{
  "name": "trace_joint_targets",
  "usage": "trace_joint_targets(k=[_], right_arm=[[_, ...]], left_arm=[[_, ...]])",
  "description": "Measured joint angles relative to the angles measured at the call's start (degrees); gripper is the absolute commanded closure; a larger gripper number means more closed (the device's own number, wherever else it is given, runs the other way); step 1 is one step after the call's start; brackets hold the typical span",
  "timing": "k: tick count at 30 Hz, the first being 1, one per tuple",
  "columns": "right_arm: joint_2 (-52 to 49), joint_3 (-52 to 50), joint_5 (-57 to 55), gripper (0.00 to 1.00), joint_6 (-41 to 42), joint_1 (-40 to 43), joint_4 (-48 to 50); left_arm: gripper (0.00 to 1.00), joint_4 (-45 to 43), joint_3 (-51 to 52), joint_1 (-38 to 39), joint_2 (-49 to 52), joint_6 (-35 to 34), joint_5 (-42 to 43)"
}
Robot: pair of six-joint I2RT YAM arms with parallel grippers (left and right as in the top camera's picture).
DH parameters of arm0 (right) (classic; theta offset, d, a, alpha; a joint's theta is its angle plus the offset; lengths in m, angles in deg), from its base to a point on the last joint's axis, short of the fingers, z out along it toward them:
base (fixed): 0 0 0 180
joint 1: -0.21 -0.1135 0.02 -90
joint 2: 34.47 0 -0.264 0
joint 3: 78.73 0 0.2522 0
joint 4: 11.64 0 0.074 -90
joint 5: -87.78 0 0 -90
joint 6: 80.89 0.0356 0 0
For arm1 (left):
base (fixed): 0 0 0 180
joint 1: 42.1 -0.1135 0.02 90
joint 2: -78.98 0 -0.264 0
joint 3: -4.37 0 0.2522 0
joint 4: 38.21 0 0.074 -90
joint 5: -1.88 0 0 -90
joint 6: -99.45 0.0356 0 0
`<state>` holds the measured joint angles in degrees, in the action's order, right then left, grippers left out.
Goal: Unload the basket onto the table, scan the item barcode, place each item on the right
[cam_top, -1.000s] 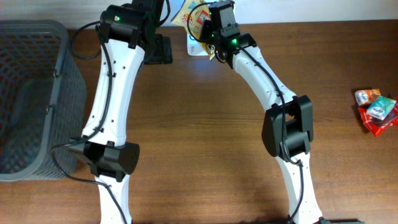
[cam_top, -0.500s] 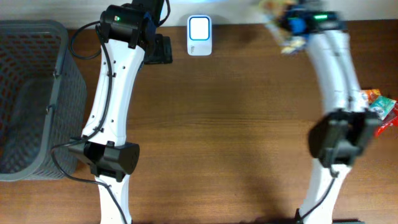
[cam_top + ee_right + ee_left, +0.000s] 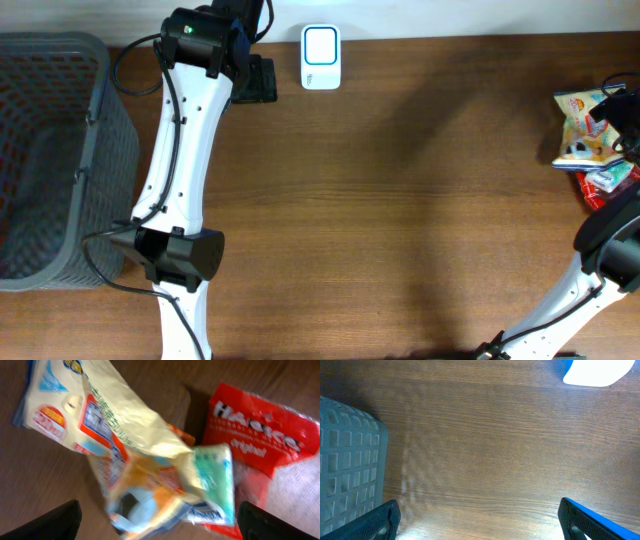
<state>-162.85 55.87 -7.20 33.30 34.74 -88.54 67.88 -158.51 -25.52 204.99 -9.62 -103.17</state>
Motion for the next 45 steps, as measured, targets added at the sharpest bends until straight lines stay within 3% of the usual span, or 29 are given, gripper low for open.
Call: trace_joint_targets(k=[3,9,14,18,23,32,35,37,41,45], right_arm=[[4.72,-0.5,0.17,0.01,0.15,0.0,-7.43],[31.15,-1.09,0.09,0.01,2.64,-1.29,-20.37],[52.61,-21.81,0.42,0.01,2.84,-13.49,-15.76],[64.17,-35.32,9.9,0.02,2.84,-24.04,-26.05],[64.7,-37.77,16.33,0.02,2.86,-26.49,-28.37],[60.13,-39.41,12.09,0.02,2.75,-26.8,-28.37],[60.48,-44.22,11.78,0.01,0.98,-28.96,-18.88],[64.74,-53.46,11.67,0.01,-0.85,-31.23,-5.05],[84.91,-77.55,15.76,0.02,-8.94,-33.99,27.58],[99.65,-95.17,19.04,0.02,-14.78,-34.05,46.49]], left_arm=[[0.01,-0.13,0.0,0.0,0.0,0.0,0.0],[0.01,-0.04,0.0,0.0,0.0,0.0,-0.02],[0.01,0.09,0.04,0.02,0.0,0.0,0.0],[0.01,-0.07,0.09,0.0,0.0,0.0,-0.04],[0.01,0.02,0.11,0.04,0.0,0.0,-0.02],[0.01,0.0,0.11,0.07,0.0,0.0,-0.02],[0.01,0.04,0.11,0.04,0.0,0.0,0.0],[0.01,-0.04,0.11,0.07,0.0,0.0,-0.04],[0.01,-0.02,0.15,0.07,0.0,0.02,-0.07],[0.01,0.0,0.15,0.07,0.0,0.0,-0.04]])
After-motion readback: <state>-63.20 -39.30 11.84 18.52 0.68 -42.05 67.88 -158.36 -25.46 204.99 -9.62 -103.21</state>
